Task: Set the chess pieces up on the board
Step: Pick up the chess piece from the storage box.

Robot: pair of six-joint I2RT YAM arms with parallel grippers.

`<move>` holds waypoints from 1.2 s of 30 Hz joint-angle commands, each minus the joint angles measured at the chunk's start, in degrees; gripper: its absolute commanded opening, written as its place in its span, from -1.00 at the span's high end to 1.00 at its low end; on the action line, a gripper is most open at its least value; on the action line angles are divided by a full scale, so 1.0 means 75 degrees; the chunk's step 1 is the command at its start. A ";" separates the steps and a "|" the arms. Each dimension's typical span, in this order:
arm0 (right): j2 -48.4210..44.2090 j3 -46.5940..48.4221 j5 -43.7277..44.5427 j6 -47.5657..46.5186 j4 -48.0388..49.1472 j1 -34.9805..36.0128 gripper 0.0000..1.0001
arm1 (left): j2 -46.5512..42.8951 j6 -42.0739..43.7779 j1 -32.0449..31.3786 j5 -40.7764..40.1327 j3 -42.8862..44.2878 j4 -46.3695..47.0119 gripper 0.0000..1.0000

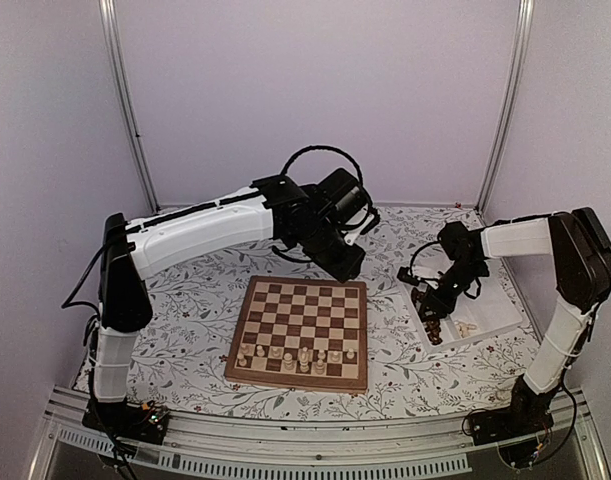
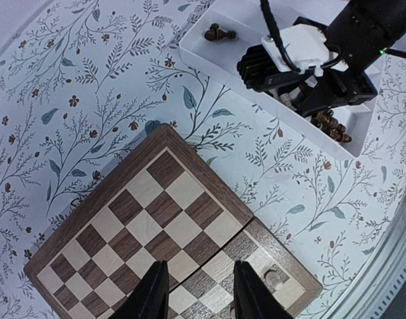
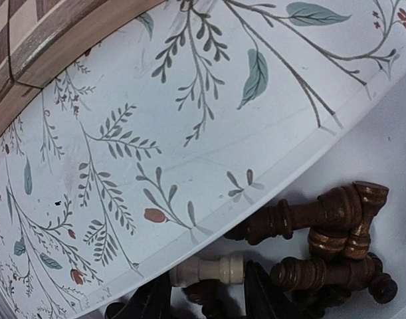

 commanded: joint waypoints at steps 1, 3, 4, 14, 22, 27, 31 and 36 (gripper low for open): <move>0.0191 0.0198 0.0743 0.0630 0.0545 0.0021 0.21 | -0.0090 -0.0083 0.0041 -0.0076 -0.0113 0.0010 0.30; 0.0146 0.0218 0.0886 0.0809 0.0622 -0.0089 0.24 | -0.0126 -0.0087 0.0040 -0.0090 -0.0161 0.0020 0.30; 0.0117 0.0239 0.0922 0.0878 0.0649 -0.0181 0.26 | -0.0144 -0.0087 0.0041 -0.0099 -0.0175 0.0027 0.30; 0.0086 0.0401 0.0564 0.1033 0.0388 -0.0412 0.46 | -0.0174 -0.0123 0.0030 0.0027 -0.0345 0.0126 0.30; -0.0932 0.0359 0.0118 0.0929 0.0007 -0.0406 0.49 | -0.0459 -0.0304 0.0005 0.0007 -0.0801 0.0566 0.31; -0.2069 -0.0090 -0.0026 0.0551 0.0254 -0.0409 0.49 | -0.0540 -0.0675 0.0015 0.0153 -0.1010 0.1237 0.31; -0.2694 -0.0187 -0.0262 0.0350 0.0338 -0.0408 0.49 | -0.0504 -0.1031 0.0061 0.0623 -0.1132 0.2087 0.30; -0.3393 -0.0072 -0.0977 0.0056 0.0101 -0.0416 0.48 | -0.0577 -0.1762 0.0247 0.1826 -0.1780 0.4016 0.27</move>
